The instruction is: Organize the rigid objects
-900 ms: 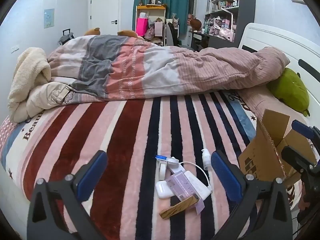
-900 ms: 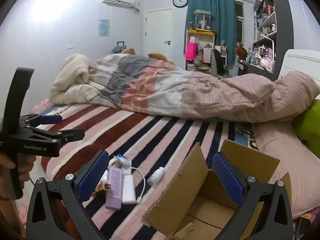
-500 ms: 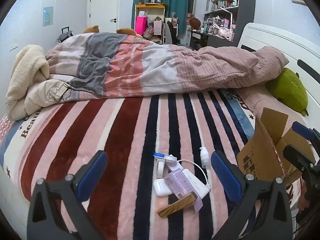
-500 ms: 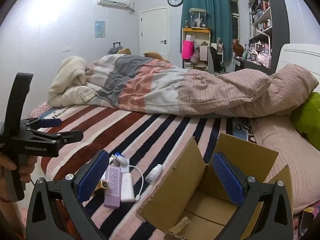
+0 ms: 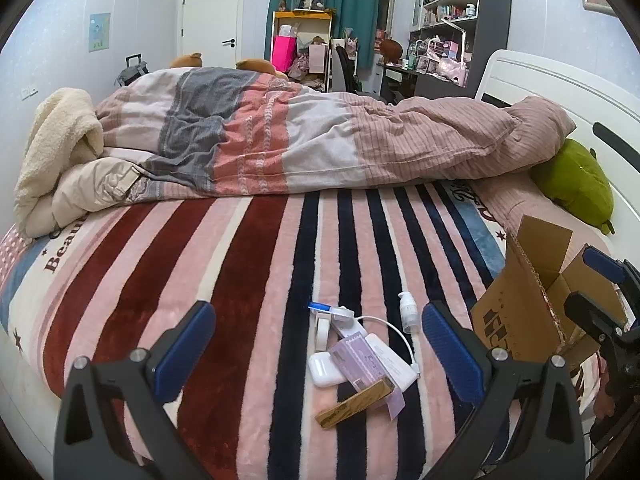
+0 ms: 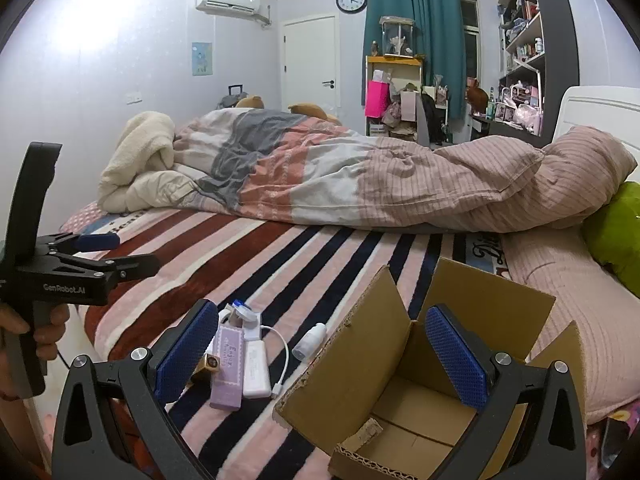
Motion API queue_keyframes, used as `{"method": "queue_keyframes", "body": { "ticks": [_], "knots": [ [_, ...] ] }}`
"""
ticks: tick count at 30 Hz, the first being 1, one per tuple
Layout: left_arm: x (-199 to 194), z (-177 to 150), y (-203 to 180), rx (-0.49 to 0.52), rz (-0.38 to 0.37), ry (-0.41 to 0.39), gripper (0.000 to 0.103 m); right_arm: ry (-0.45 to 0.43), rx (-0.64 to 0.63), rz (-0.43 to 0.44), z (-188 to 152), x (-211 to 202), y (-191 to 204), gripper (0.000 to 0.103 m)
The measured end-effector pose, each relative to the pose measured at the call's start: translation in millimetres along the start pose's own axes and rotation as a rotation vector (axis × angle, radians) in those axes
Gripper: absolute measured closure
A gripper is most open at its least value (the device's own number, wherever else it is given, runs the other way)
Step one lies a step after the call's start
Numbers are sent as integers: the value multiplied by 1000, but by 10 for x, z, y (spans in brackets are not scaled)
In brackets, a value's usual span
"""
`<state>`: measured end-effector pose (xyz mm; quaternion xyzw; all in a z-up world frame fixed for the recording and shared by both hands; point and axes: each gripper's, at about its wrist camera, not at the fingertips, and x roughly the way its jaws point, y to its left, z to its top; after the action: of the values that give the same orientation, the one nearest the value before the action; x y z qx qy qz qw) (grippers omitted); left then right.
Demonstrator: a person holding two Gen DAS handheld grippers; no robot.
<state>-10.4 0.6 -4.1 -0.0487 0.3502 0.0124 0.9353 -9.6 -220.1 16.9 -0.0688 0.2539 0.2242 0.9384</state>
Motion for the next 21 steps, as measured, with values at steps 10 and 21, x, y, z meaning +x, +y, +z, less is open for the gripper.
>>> {"method": "queue_keyframes", "body": {
  "ticks": [10,21],
  "knots": [
    [-78,-31,26,-1,-2,1,0,-10,-11,-19,-22,-57,-6,0],
    [-165,-59,14,7,-12,-1,0,-17,-21,-47,-22,-127,-9,0]
  ]
}}
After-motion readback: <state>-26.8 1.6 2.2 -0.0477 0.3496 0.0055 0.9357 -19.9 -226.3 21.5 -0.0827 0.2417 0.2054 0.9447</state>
